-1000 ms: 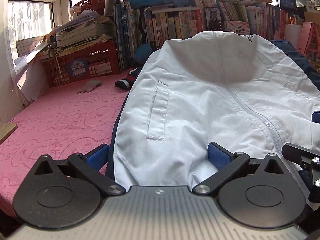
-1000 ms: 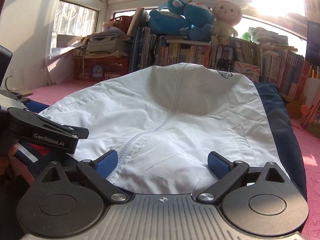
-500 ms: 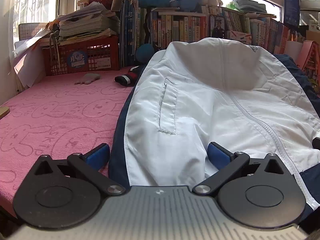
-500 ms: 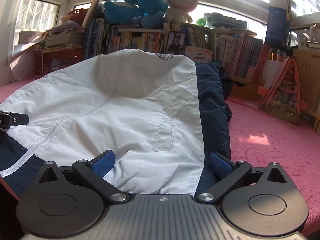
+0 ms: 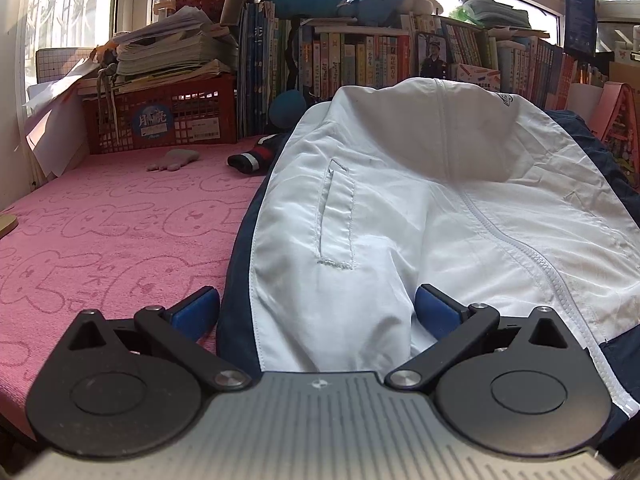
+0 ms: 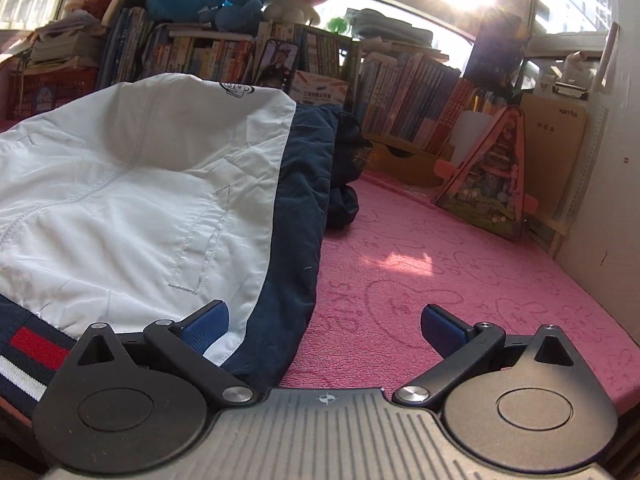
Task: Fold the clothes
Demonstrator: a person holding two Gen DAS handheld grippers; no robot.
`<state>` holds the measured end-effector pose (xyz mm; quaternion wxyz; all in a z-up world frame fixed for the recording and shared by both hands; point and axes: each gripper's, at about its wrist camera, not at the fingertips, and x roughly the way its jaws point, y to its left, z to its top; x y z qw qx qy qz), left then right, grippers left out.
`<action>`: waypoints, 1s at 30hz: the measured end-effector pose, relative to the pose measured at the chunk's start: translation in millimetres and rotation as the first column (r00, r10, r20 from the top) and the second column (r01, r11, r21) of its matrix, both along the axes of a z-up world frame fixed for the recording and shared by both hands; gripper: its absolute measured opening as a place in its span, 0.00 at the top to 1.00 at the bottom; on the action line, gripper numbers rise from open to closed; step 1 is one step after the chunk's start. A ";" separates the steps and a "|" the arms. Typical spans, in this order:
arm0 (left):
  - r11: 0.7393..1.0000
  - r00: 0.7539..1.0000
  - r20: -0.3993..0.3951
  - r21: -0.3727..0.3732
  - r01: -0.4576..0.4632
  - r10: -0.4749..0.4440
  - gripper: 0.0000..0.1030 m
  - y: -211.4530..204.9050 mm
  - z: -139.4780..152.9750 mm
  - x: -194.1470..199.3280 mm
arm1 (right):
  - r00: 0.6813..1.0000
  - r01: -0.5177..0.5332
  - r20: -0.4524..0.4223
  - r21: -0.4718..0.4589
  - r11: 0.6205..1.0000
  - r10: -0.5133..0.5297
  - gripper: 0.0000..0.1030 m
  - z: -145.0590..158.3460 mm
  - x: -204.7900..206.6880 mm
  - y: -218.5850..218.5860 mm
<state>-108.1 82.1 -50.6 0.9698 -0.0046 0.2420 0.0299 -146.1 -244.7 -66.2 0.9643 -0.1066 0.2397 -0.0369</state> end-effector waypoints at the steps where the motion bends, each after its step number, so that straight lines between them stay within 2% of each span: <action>1: 1.000 1.000 -0.004 -0.001 0.001 -0.001 0.00 0.4 0.4 0.6 | 1.000 0.001 0.003 0.007 1.000 -0.001 0.01 4.2 -0.1 -2.9; 3: 1.000 1.000 -0.015 -0.003 0.004 -0.004 0.00 1.1 1.6 1.7 | 0.999 -0.001 0.042 -0.042 0.999 0.002 0.02 15.3 -0.4 0.4; 5: 1.000 0.999 -0.033 -0.008 0.019 -0.020 0.00 2.4 4.1 2.5 | 0.994 -0.045 0.092 -0.078 0.996 0.052 0.02 30.1 -0.2 6.1; 8: 0.998 0.996 -0.065 -0.039 0.056 -0.059 0.00 6.9 12.3 1.4 | 0.979 -0.147 0.136 -0.060 0.987 0.154 0.02 60.0 11.7 20.0; 10: 0.993 0.996 -0.027 -0.077 0.088 -0.090 0.00 13.6 25.1 -4.4 | 0.960 -0.232 0.162 0.003 0.973 0.229 0.00 76.6 25.2 30.5; 13: 0.986 0.991 0.053 -0.109 0.127 -0.122 0.00 27.2 50.1 -9.0 | 0.931 -0.348 0.170 0.152 0.925 0.322 0.00 85.2 54.3 46.4; 16: 0.987 0.993 0.101 -0.144 0.072 -0.057 0.00 50.5 73.2 4.6 | 0.911 -0.413 0.124 0.303 0.859 0.394 0.00 78.1 95.8 64.8; 19: 0.976 0.993 0.103 -0.214 -0.030 0.053 0.00 84.2 83.0 39.5 | 0.919 -0.384 0.051 0.331 0.862 0.390 0.00 52.7 127.3 86.2; 21: 0.958 0.990 0.085 -0.276 -0.083 0.110 0.00 108.5 83.3 67.7 | 0.924 -0.365 0.012 0.321 0.874 0.382 0.00 37.3 136.6 96.9; 23: 0.918 0.991 0.038 -0.381 -0.108 0.132 0.01 125.9 80.4 100.8 | 0.923 -0.354 -0.039 0.305 0.884 0.383 0.02 28.7 142.3 105.1; 24: 0.884 0.992 0.008 -0.455 -0.108 0.126 0.02 135.0 76.1 117.8 | 0.922 -0.353 -0.046 0.304 0.885 0.384 0.02 27.1 142.9 106.4; 27: 0.789 0.991 -0.055 -0.601 -0.128 0.119 0.04 149.5 59.2 158.0 | 0.924 -0.344 -0.050 0.318 0.883 0.378 0.01 25.3 143.0 103.4; 29: 0.753 0.986 -0.103 -0.637 -0.167 0.131 0.04 151.7 51.3 183.9 | 0.926 -0.322 -0.081 0.337 0.885 0.368 0.01 22.3 148.4 100.3; 30: 0.748 0.983 -0.120 -0.637 -0.186 0.142 0.04 152.4 48.7 193.7 | 0.926 -0.311 -0.097 0.348 0.884 0.364 0.01 20.8 151.5 98.6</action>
